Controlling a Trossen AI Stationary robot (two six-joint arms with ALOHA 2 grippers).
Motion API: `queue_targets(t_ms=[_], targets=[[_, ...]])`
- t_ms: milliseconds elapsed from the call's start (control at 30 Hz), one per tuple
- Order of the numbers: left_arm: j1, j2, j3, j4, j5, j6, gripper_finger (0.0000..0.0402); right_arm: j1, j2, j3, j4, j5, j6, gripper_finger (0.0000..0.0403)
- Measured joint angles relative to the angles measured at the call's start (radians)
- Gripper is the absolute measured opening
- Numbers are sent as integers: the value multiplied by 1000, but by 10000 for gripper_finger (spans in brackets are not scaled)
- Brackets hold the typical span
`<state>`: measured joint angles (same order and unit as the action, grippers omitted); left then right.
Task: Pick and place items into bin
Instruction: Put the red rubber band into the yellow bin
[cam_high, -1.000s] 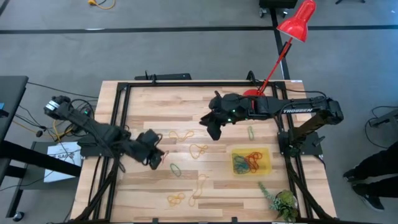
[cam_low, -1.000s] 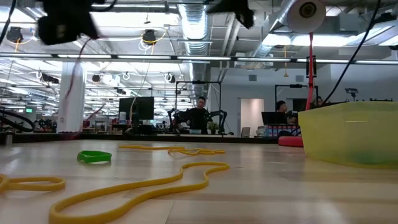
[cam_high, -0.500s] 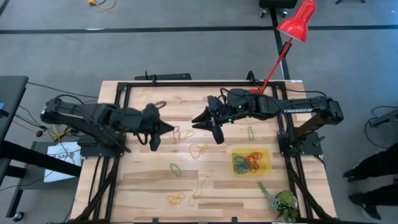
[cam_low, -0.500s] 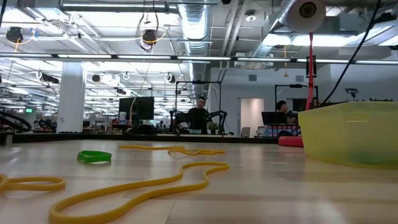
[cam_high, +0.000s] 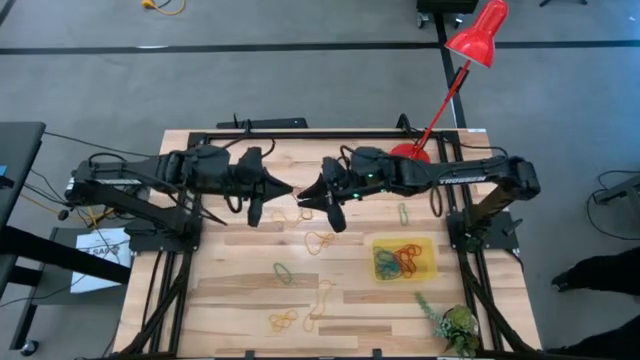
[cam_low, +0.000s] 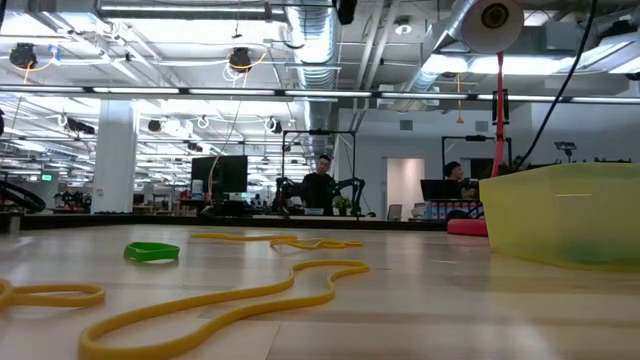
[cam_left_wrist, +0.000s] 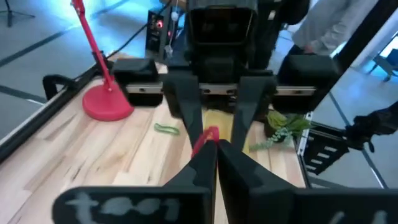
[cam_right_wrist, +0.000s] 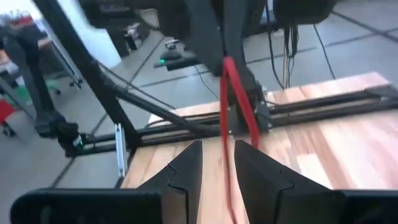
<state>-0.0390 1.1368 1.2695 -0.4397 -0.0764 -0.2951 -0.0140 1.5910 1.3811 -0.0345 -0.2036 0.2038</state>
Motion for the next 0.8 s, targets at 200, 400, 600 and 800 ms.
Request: queue_targets(t_ms=[200, 400, 600, 800], targets=[[7, 13, -1, -9, 39, 3, 0, -35, 36, 1, 26, -2, 58, 87], [8, 14, -1, -6, 29, 7, 0, -43, 34, 1, 38, -5, 57, 86], [23, 28, -2, -10, 29, 24, 0, -45, 34, 1, 88, -7, 53, 74], [24, 31, -2, -6, 20, 25, 0, -43, 34, 1, 80, -7, 51, 50]])
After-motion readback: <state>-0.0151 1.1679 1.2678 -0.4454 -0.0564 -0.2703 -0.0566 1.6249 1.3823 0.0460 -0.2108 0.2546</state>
